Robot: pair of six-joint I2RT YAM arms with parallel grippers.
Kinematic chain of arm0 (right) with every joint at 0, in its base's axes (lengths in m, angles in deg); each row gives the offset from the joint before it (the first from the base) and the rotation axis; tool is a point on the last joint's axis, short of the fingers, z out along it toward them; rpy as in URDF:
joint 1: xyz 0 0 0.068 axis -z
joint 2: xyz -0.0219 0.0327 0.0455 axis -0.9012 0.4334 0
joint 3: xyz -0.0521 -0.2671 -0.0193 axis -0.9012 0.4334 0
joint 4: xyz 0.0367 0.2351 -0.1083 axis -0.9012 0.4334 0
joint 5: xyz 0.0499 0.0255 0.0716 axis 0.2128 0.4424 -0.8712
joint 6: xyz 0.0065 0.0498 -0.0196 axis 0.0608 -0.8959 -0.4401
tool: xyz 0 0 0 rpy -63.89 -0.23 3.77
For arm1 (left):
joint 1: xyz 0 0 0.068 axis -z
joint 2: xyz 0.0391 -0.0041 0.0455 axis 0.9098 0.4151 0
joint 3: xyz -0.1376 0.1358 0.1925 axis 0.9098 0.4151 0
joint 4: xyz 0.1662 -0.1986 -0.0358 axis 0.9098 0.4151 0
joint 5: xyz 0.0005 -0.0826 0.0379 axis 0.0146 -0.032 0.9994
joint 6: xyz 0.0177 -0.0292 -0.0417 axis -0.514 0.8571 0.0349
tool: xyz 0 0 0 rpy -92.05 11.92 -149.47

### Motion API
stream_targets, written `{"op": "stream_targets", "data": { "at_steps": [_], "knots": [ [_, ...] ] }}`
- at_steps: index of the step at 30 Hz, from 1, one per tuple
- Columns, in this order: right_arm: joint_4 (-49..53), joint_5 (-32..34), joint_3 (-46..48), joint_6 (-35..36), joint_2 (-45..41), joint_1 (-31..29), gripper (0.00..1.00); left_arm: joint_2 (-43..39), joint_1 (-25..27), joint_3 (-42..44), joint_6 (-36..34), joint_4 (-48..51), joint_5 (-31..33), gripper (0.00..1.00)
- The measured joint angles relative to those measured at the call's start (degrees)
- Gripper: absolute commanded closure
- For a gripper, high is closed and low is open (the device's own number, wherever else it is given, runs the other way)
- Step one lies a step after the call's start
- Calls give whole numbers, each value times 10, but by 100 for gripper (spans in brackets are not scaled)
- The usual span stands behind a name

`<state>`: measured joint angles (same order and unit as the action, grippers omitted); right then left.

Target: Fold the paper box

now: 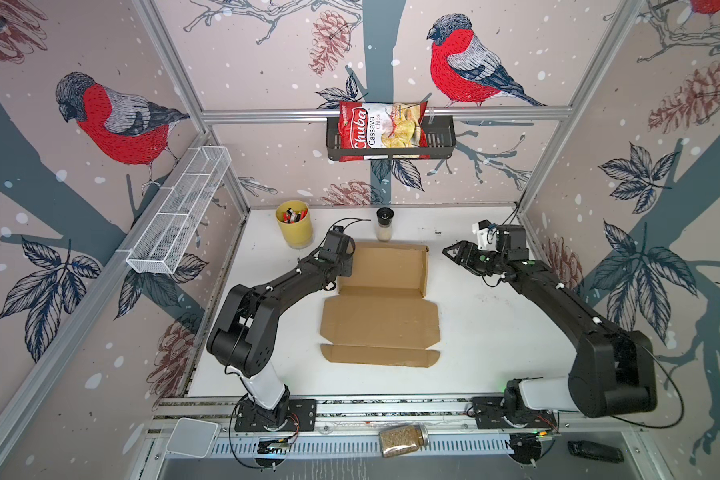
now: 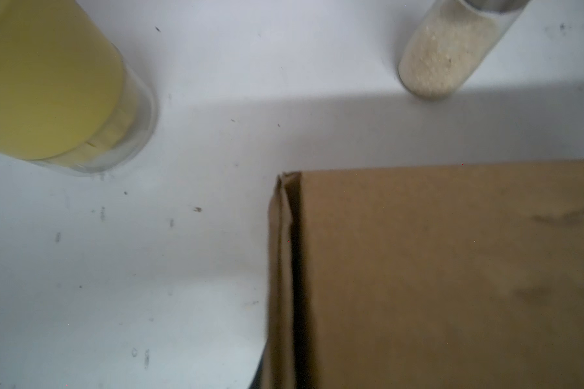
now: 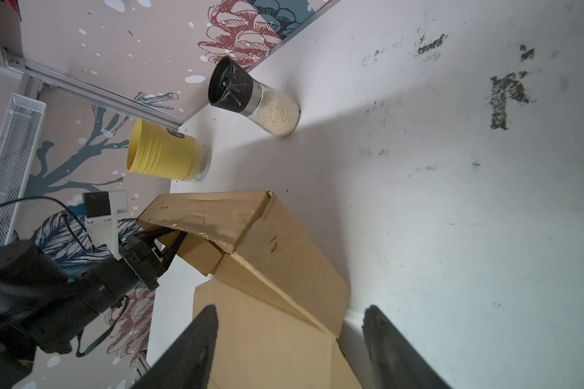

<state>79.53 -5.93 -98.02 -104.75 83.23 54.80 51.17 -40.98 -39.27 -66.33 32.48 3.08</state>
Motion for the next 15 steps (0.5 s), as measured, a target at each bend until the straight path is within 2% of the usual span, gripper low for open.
{"op": "stream_targets", "data": {
  "at_steps": [7,15],
  "knots": [
    [3,55,-31,31,18,-63,31,74,-1,-121,-34,158,-35,99],
    [17,132,-93,76,78,-137,31,162,9,-227,-64,240,-28,89]
  ]
}}
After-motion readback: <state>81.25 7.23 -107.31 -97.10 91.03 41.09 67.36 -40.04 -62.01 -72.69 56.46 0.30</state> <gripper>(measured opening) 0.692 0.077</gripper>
